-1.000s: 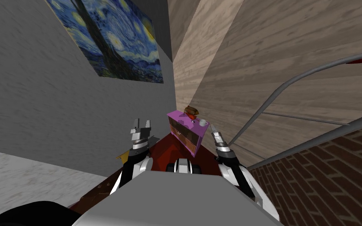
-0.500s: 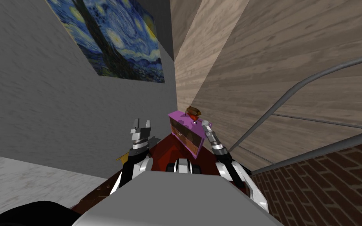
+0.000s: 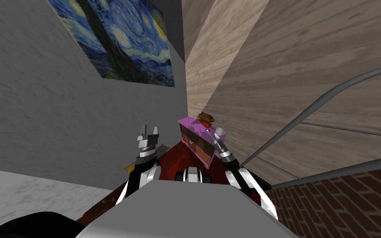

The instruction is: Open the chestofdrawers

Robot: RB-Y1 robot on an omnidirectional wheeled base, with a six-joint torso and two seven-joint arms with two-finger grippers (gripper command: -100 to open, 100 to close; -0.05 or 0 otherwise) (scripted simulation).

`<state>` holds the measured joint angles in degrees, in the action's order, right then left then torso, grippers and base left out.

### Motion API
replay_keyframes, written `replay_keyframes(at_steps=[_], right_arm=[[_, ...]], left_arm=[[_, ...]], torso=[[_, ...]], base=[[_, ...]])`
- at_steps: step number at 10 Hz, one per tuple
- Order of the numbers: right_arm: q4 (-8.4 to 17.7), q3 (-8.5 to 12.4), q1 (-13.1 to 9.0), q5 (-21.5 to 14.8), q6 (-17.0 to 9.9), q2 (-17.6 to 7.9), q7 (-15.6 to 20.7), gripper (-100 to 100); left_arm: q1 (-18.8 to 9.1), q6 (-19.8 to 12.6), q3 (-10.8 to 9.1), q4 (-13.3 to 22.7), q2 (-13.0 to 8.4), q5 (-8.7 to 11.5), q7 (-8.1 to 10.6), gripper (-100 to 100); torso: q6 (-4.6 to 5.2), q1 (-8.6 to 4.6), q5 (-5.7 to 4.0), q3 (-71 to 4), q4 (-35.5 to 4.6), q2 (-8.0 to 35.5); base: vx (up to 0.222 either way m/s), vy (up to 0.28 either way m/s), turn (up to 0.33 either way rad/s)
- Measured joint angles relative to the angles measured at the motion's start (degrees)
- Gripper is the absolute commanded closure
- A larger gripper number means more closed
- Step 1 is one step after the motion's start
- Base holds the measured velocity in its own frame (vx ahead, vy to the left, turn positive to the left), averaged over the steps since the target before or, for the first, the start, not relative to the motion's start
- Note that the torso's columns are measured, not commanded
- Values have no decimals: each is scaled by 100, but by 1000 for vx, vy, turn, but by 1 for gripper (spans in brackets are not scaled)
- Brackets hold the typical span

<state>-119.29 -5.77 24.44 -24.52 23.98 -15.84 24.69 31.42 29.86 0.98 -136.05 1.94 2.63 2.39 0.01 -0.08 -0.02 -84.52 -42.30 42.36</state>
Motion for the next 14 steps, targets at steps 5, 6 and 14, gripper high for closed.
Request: replay_keyframes(at_steps=[5,6,14], right_arm=[[274,-337,-257,-795,-302,-214,614,-100],[391,-415,-329,-973,-335,-227,759,-100],[837,-887,-671,-2182,-817,-671,1667,-100]], left_arm=[[0,0,0,0,0,0,0,0],[0,0,0,0,0,0,0,0],[0,0,0,0,0,0,0,0]], torso=[[0,-1,0,-3,1,-4],[-1,4,0,-2,1,-4],[0,7,3,-5,2,-6]], base=[[58,57,16],[78,61,29],[54,55,15]])
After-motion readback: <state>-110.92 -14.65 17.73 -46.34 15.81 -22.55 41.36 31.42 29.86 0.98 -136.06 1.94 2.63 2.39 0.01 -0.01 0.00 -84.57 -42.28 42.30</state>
